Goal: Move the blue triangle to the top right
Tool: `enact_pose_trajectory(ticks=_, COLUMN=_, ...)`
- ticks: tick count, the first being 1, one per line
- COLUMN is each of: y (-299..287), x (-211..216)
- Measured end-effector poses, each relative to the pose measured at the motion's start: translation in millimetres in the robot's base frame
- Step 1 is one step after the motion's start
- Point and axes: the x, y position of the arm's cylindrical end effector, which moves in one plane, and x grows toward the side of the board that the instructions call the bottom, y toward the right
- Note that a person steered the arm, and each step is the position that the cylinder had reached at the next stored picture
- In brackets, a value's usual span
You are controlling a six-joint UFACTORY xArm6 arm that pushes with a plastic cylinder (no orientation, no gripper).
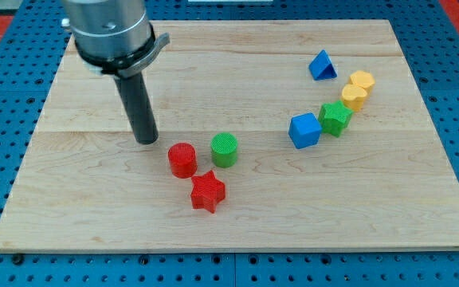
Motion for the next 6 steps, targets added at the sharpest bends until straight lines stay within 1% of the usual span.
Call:
enact_pose_trajectory(ticks=2, y=7, x=15)
enact_pose_trajectory(ticks=3, y=24, x=-54)
enact_pose_trajectory(ticks=4, y=95, x=-100)
enact_pose_trajectory(ticks=5, y=203, x=-125)
enact_pose_trajectory(ticks=6, y=276, x=-125)
